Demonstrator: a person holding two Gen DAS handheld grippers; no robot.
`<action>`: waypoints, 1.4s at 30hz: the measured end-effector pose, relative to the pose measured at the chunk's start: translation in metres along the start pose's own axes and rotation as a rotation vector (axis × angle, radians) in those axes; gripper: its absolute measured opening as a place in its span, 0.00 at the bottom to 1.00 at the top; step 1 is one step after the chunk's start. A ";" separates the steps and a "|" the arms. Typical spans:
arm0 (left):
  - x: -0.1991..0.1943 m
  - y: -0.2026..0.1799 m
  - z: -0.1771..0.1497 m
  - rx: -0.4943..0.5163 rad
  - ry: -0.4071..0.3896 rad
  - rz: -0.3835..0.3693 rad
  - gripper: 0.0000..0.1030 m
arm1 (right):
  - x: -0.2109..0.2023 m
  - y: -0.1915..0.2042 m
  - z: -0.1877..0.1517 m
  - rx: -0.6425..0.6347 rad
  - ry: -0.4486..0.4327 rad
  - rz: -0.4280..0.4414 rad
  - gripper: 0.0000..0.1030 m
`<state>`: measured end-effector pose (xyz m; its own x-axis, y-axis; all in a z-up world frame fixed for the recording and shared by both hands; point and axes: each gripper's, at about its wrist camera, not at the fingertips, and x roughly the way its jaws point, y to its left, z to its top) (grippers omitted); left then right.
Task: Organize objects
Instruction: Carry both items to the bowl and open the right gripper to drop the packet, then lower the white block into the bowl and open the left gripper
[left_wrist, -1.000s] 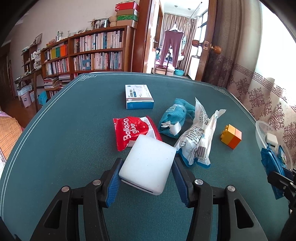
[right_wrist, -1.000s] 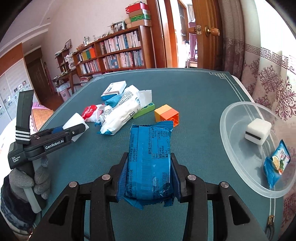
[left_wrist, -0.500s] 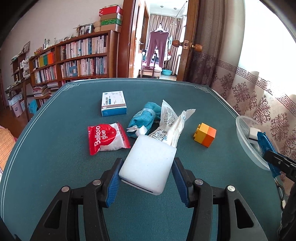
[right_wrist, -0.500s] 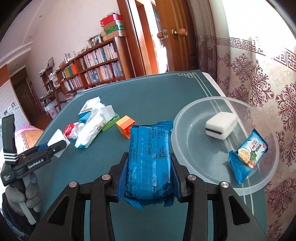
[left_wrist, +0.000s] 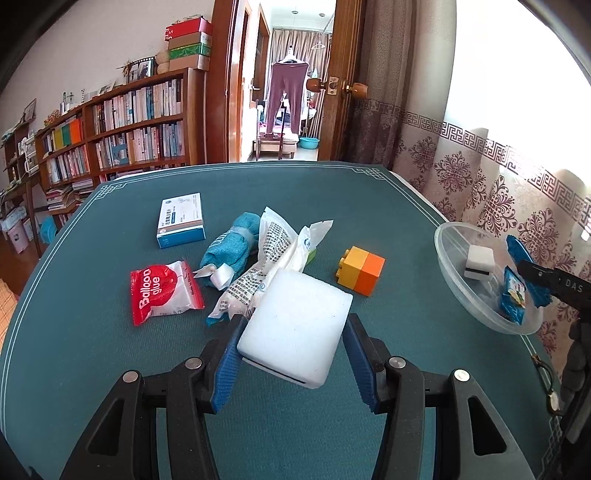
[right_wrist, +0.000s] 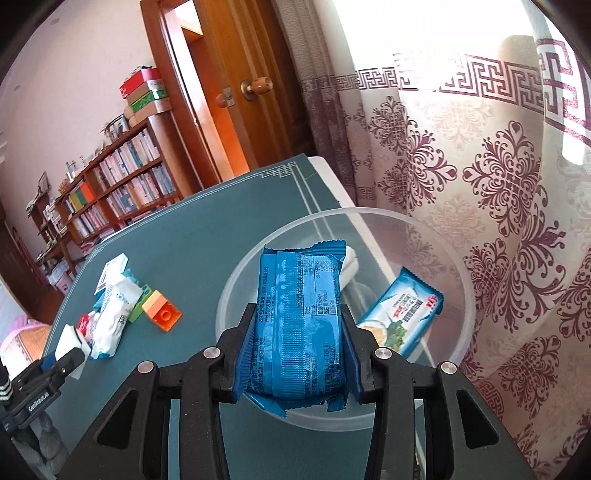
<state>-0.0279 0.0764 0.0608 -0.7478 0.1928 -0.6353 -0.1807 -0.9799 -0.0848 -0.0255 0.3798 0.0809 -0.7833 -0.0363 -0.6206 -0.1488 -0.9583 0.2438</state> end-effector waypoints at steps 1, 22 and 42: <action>0.000 -0.002 0.001 0.006 0.000 -0.003 0.55 | 0.003 -0.004 0.003 0.013 0.003 -0.011 0.41; 0.019 -0.042 0.010 0.080 0.027 -0.046 0.55 | 0.048 -0.040 0.023 0.206 0.098 0.039 0.45; 0.036 -0.128 0.027 0.207 0.032 -0.194 0.55 | -0.002 -0.031 -0.006 0.029 -0.023 -0.031 0.46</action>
<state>-0.0487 0.2102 0.0693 -0.6667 0.3711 -0.6464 -0.4479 -0.8927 -0.0505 -0.0159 0.4073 0.0696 -0.7917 -0.0001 -0.6109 -0.1904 -0.9501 0.2469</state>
